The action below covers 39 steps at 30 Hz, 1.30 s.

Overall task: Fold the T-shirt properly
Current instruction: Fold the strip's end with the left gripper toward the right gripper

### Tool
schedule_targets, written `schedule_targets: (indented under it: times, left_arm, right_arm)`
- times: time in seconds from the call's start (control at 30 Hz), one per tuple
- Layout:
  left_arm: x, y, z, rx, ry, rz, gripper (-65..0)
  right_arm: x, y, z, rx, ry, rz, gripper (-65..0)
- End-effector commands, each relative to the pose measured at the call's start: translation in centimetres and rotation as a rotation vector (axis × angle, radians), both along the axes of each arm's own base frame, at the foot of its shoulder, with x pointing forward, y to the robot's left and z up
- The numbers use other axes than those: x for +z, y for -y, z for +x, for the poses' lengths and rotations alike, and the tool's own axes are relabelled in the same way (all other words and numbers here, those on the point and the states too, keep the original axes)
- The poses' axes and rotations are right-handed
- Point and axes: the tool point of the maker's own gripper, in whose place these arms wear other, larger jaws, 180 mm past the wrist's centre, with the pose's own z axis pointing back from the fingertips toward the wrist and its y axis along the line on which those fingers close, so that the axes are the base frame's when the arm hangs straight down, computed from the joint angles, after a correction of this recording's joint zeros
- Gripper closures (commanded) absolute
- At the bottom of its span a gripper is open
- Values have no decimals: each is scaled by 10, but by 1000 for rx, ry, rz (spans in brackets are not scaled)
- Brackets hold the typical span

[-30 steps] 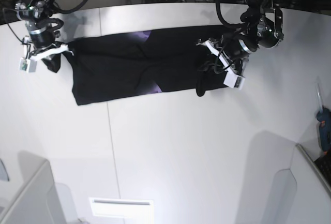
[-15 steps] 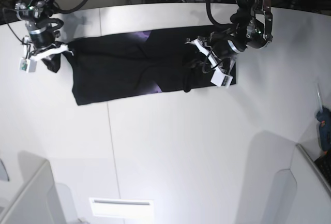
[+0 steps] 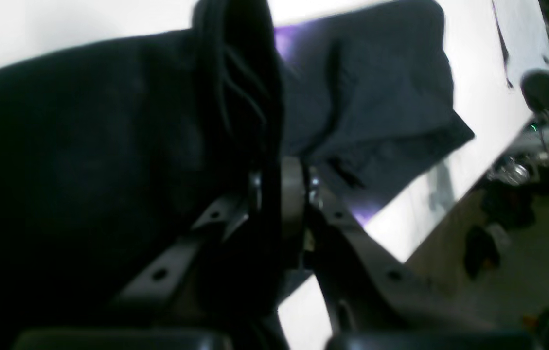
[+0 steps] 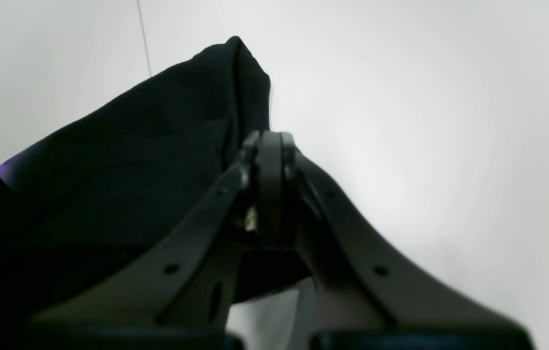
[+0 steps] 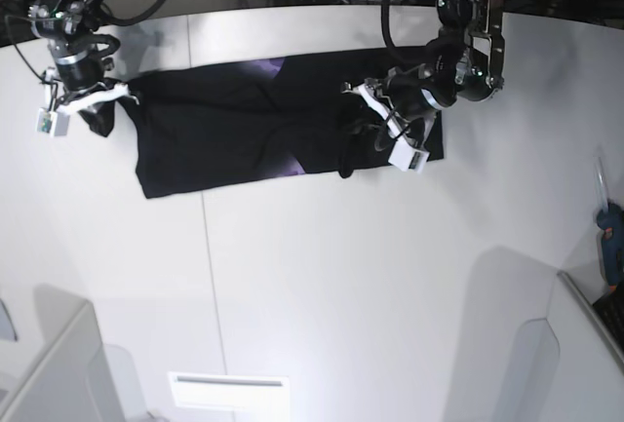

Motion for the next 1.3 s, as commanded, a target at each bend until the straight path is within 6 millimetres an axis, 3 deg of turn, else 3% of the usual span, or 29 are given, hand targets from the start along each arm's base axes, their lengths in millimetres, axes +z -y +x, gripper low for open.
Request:
schedule_targets:
  times: [0.0, 1.27]
  left_arm:
    - [11, 6, 6, -2, 35, -30, 0]
    - [6, 9, 8, -10, 18, -36, 0]
  right_arm:
    - [11, 2, 6, 8, 44, -14, 0]
    - [11, 2, 6, 8, 44, -13, 0]
